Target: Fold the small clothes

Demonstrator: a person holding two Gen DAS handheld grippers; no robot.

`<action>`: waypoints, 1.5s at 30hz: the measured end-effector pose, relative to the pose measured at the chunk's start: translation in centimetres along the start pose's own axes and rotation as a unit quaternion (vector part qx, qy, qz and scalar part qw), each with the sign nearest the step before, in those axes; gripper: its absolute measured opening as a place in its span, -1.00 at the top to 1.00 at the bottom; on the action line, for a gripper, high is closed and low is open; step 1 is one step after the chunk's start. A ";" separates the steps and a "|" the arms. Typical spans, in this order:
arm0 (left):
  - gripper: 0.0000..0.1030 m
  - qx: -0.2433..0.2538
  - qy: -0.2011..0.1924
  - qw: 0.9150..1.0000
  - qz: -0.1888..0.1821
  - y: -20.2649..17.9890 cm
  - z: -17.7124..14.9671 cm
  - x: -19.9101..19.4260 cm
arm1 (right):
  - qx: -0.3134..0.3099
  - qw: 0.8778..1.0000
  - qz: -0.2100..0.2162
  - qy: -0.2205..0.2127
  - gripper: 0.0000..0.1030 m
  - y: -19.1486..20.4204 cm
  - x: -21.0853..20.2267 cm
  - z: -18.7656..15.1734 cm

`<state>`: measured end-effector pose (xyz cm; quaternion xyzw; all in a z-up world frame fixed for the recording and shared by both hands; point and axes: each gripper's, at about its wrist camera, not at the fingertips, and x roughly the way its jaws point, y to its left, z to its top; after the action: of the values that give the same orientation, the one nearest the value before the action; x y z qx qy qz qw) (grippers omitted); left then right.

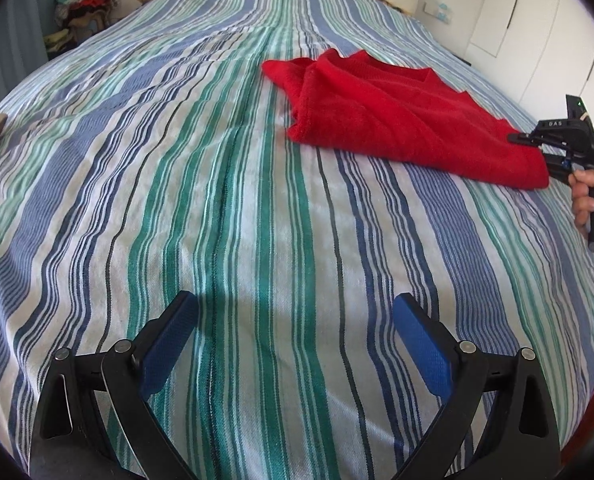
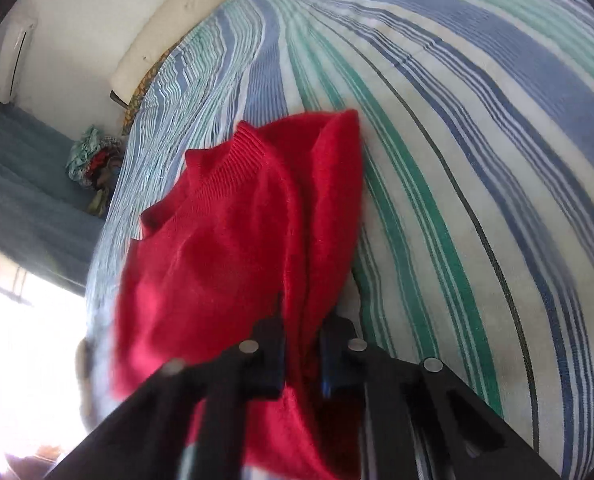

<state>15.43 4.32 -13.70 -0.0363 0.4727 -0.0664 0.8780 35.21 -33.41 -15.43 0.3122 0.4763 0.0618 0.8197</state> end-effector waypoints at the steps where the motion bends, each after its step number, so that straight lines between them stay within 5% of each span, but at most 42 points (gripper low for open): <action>1: -0.91 -0.003 0.001 1.000 -0.003 0.1 0.0 0.0 | -0.002 1.000 0.007 -0.010 0.77 1.0 -0.7 0.3; 7: -0.91 -0.026 0.006 1.000 -0.016 0.7 0.4 -0.1 | -0.143 0.989 0.024 -0.017 0.77 16.0 -2.0 1.2; 14: -0.91 -0.013 0.009 1.000 -0.006 0.5 0.1 -0.1 | -0.281 0.958 0.004 0.058 0.66 29.4 7.8 -5.3; 17: -0.91 -0.008 0.012 1.000 -0.005 0.4 0.0 -0.1 | -0.249 0.954 0.049 0.161 0.16 29.5 12.7 -8.1; 18: -0.91 -0.011 0.012 1.000 -0.007 0.5 0.0 -0.2 | -0.232 0.954 0.079 0.173 0.17 29.4 13.0 -8.3; 22: -0.91 -0.028 0.017 0.999 -0.014 0.9 0.2 0.1 | -0.189 0.953 0.193 0.136 0.16 28.3 9.0 -7.2; 24: -0.91 -0.034 0.017 0.999 -0.015 1.0 0.3 0.2 | -0.189 0.961 0.175 0.097 0.17 27.4 6.8 -5.8; 26: -0.91 -0.033 0.017 0.999 -0.012 0.9 0.3 0.2 | -0.215 0.968 0.113 0.070 0.17 26.6 5.8 -5.1; 29: -0.91 -0.027 0.015 0.999 -0.007 0.8 0.3 0.2 | -0.242 0.965 0.040 0.093 0.22 25.6 7.5 -6.1; 32: -0.91 -0.023 0.012 1.000 -0.004 0.7 0.1 0.1 | -0.287 0.948 -0.001 0.136 0.51 25.3 10.9 -9.9; 35: -0.91 -0.022 0.010 1.000 -0.003 0.8 -0.2 0.0 | -0.322 0.936 0.019 0.140 0.51 26.4 13.0 -14.1; 39: -0.91 -0.016 0.012 1.000 0.002 0.6 -0.3 0.1 | -0.342 0.929 0.040 0.137 0.52 27.2 12.3 -14.7; 42: -0.91 -0.014 0.014 1.000 0.002 0.6 -0.2 0.1 | -0.371 0.919 0.051 0.122 0.52 27.4 9.3 -13.8; 45: -0.91 -0.017 0.014 1.000 0.000 0.8 -0.1 0.2 | -0.370 0.924 0.061 0.072 0.52 26.3 4.8 -12.7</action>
<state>15.51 5.03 -13.99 -0.0501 0.4858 -0.0591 0.8706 32.50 -4.78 -8.43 0.0098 0.4574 0.3056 0.8350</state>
